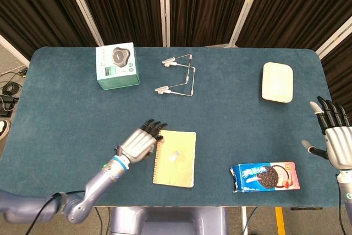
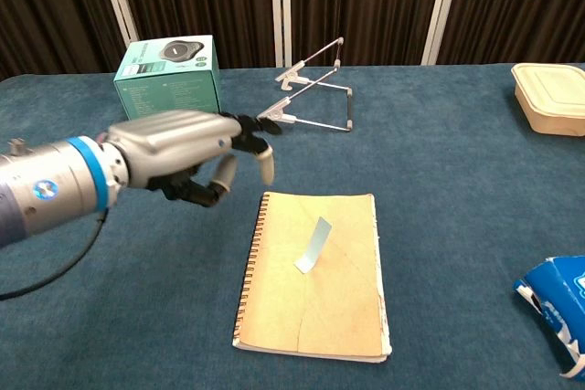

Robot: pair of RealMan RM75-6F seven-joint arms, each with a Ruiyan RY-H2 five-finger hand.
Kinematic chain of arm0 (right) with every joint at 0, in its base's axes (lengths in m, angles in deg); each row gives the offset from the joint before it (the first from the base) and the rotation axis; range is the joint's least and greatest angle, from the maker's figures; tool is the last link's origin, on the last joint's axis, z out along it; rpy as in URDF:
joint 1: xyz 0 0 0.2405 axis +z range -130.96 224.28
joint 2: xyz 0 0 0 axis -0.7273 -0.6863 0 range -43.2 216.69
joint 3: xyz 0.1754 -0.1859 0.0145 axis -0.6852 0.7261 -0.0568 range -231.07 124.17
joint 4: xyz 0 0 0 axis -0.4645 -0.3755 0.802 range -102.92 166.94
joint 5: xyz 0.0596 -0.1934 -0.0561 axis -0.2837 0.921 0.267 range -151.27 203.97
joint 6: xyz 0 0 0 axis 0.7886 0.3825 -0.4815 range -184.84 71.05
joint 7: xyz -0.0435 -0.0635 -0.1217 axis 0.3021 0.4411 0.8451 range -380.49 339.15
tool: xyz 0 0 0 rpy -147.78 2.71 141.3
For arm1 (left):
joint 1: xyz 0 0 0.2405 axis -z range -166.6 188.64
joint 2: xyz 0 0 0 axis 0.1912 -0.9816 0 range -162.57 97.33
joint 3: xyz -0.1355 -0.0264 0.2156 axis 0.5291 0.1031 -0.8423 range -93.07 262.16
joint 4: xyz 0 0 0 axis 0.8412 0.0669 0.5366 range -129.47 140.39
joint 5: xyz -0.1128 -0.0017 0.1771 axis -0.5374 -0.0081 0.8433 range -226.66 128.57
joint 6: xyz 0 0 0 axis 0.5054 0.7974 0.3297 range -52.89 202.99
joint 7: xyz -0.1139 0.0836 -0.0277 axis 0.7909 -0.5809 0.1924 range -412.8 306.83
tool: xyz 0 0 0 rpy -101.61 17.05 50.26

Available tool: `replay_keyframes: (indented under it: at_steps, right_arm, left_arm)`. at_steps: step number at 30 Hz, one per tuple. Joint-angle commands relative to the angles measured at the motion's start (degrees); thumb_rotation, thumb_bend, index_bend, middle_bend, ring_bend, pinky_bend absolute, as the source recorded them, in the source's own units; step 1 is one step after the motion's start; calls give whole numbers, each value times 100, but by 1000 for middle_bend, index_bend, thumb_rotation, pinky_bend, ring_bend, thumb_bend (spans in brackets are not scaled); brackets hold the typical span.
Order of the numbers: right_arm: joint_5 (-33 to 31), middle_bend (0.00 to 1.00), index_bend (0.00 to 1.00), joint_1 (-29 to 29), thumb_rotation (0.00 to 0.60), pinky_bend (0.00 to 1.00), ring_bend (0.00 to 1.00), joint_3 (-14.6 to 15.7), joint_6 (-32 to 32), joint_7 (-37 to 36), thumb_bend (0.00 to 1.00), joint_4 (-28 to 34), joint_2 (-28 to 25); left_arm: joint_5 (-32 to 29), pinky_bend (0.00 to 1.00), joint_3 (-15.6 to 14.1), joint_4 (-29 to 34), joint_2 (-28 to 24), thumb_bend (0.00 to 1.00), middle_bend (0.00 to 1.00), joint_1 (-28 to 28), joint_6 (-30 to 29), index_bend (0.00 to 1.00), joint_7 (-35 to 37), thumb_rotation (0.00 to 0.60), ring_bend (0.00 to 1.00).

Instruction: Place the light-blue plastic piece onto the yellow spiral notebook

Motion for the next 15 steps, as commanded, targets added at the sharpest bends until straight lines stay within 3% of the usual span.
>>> replay_keyframes:
  at_steps: [1,4,6,8,15]
  right_arm:
    - [-55,0,12,-20,600,0,0,0,-22,73,39,51,-11]
    - [-274,0,0,-57,600,0,0,-11,-158,219,8,240,-55]
    - [-361,0,0,-70,600,0,0,-25,-194,306,0,316,-70]
    - [-470,0,0,-102,600,0,0,-40,-213,448,0,410,-80]
    - [-429,0,0,-257,600,0,0,-21,76,835,0,619,-33]
  left_arm:
    - [229,0,36,405,-554,669,0,-383,-609,70,135,600,0]
    - [331,0,-6,827,-1045,211,0,-941,-1451,0,290,600,0]
    - [456,0,-75,952,-1208,47,0,-1171,-1799,0,282,600,0]
    - [629,0,-208,1078,-1440,0,0,-1607,-2454,0,224,600,0]
    - [1216,0,-697,1174,-1974,0,0,-2585,-3503,0,529,600,0]
